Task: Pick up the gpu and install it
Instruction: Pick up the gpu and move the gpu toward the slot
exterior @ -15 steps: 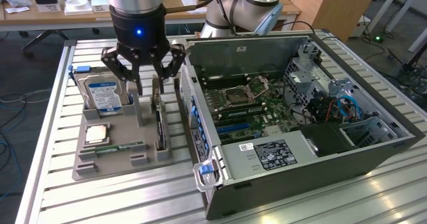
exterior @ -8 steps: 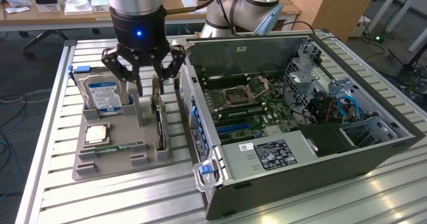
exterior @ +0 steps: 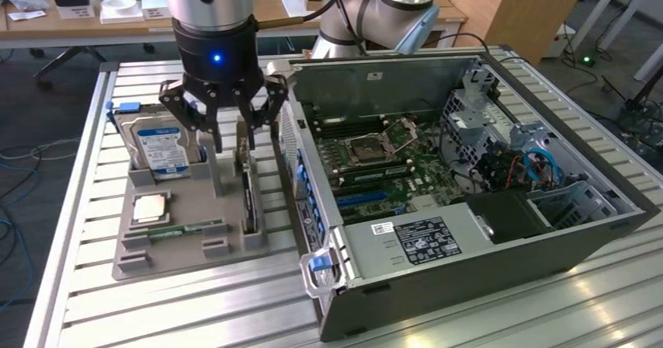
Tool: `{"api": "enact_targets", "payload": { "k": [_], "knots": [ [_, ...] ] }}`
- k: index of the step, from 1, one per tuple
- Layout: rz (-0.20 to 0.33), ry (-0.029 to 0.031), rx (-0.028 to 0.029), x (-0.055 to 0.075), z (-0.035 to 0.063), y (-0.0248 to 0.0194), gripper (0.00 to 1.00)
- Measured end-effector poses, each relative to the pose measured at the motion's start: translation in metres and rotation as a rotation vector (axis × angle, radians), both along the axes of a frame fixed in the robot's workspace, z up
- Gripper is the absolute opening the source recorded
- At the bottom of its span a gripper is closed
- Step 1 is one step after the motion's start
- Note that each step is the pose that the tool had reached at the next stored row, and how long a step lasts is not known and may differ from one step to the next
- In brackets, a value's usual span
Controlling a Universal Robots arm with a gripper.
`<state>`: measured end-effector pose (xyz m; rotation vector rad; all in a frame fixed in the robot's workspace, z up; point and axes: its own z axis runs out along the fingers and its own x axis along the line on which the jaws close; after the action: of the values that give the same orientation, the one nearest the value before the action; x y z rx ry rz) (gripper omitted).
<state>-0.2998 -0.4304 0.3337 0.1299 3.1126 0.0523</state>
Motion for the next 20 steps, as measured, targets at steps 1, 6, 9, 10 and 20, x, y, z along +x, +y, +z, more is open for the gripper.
{"api": "enact_targets", "payload": {
  "k": [1,6,9,10,20],
  "knots": [
    [0.0,0.0,-0.0001,0.0,-0.001,0.0,0.47],
    [0.0,0.0002,-0.0005,0.0,-0.0026,0.0,0.47],
    [0.0,0.0001,-0.0005,-0.0001,-0.0032,-0.0001,0.47],
    [0.0,-0.0001,-0.0004,-0.0001,-0.0034,-0.0003,0.47],
    [0.0,0.0,-0.0005,0.0001,-0.0037,-0.0008,0.47]
  ]
}}
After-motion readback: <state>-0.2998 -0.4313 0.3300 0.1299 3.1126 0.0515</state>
